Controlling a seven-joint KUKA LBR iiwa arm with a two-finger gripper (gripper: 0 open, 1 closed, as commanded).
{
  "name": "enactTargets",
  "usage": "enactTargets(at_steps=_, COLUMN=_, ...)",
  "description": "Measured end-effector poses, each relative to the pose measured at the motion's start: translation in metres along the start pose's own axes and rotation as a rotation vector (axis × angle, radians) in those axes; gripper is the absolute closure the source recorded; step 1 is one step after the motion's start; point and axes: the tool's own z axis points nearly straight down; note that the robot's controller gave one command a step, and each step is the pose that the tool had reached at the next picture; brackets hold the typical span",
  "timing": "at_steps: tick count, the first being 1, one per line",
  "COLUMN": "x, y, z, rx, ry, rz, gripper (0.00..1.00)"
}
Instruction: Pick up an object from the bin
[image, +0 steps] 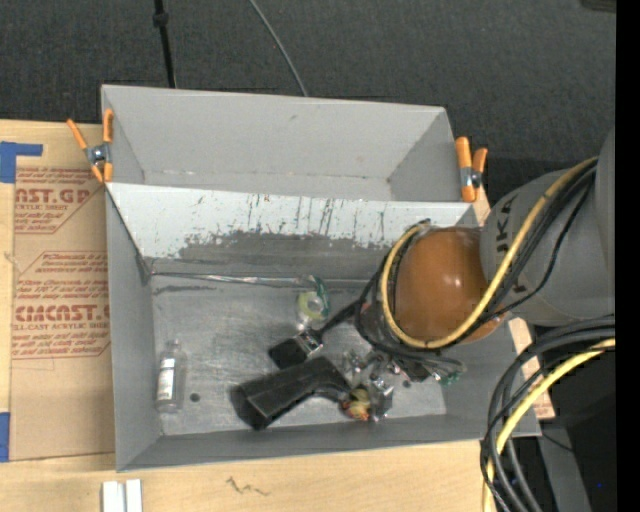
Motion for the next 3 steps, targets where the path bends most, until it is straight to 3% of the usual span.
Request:
enactTargets(at_steps=2, x=0.001, y=0.001, z=-0.005, rx=-0.004, ry=0.005, rz=0.001, gripper=1.0)
enactTargets(at_steps=3, x=0.003, y=0.003, z=-0.024, rx=-0.013, ry=0.019, rz=0.0, gripper=1.0)
